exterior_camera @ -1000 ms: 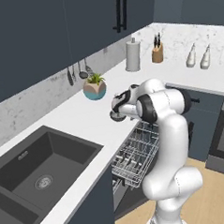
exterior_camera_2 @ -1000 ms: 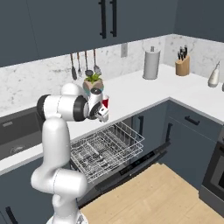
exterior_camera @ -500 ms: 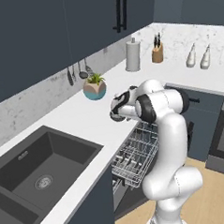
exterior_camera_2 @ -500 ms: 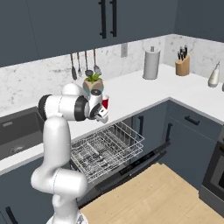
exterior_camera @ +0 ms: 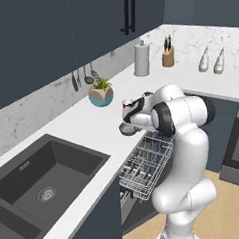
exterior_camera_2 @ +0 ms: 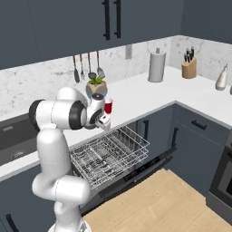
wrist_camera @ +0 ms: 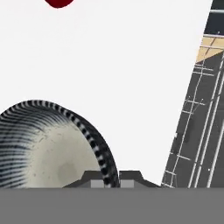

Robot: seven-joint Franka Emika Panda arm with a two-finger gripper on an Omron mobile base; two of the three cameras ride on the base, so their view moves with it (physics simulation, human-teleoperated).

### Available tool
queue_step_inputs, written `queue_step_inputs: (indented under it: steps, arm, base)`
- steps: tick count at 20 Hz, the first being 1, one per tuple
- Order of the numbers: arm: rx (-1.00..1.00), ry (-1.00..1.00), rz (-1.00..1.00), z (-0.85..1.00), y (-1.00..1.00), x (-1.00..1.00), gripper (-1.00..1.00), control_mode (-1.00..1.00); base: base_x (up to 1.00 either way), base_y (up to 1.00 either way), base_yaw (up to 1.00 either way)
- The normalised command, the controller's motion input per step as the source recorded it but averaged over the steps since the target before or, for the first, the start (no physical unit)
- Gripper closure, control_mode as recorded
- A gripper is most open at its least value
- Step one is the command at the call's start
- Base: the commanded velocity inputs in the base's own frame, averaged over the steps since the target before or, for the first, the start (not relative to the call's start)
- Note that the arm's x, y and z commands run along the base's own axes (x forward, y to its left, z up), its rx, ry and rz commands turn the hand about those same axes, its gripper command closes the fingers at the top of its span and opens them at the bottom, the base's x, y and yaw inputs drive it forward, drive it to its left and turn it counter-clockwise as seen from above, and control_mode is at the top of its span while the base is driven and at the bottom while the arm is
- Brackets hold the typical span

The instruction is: Pick up the cup and bowl from the counter, place them in the dishwasher, and close the dishwasher door.

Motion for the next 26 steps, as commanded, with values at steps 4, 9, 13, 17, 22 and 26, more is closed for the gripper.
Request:
queue_step_inputs:
  steps: [4,9,13,17,22,26]
  arm:
    - [0.09,-0.08,0.00,0.03,-0.54,-1.00,1.00,-1.00]
    - [0.06,0.01,0.00,-0.13,-0.71,-1.00,1.00,-1.00]
    - [0.00,0.20,0.00,-0.77,-0.61,-0.96,1.00,-1.00]
    - [0.00,0.16,0.00,-1.00,-0.04,-0.25,1.00,-1.00]
    - [0.00,0.01,0.00,-0.87,0.06,0.22,1.00,-1.00]
    - [0.00,-0.11,0.00,-0.64,0.28,0.13,1.00,-1.00]
  base:
    - [0.00,0.00,0.00]
    - [0.00,0.00,0.00]
    - [0.00,0.00,0.00]
    - [0.00,0.00,0.00]
    - [0.00,0.00,0.00]
    - [0.00,0.00,0.00]
